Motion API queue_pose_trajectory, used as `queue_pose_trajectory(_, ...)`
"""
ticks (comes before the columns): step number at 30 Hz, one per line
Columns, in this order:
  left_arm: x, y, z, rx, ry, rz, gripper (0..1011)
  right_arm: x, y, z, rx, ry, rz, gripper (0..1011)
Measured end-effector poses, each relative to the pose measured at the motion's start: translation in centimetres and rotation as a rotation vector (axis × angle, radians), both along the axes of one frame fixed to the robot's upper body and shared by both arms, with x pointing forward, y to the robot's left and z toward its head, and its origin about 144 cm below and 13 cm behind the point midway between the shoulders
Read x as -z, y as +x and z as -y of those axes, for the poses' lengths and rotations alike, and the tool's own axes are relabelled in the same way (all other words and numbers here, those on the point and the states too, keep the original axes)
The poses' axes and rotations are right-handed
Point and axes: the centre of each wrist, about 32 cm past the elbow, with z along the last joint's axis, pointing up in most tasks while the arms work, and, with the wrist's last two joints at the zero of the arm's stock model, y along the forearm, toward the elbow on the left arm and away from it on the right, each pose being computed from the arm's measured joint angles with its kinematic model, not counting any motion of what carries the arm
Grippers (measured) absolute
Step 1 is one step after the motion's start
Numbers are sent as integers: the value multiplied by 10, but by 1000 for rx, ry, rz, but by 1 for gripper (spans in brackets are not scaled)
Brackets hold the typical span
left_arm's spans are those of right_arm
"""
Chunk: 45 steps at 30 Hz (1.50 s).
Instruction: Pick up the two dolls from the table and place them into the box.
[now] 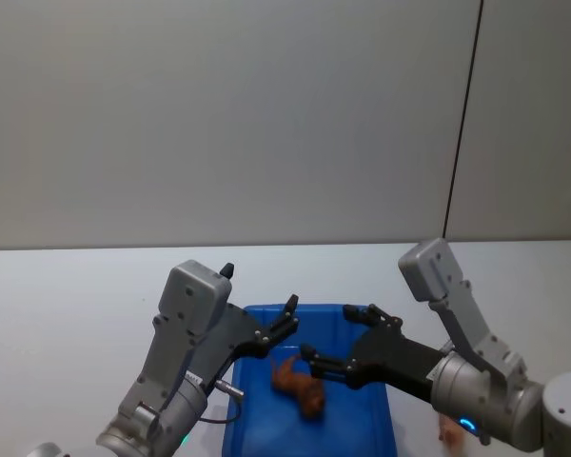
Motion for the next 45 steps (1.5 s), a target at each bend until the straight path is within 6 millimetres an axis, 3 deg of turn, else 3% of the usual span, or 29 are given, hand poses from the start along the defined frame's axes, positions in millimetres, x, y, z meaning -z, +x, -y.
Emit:
queue_pose_trajectory(5, 0, 0, 0, 0, 0, 0, 1001, 3, -3, 6, 29, -9, 23, 1001)
queue_pose_trajectory(27, 0, 0, 0, 0, 0, 0, 1002, 19, -45, 52, 223, -3, 33, 1001)
queue_pose_trajectory(45, 0, 0, 0, 0, 0, 0, 1001, 40, -68, 71, 307, -57, -100, 1001)
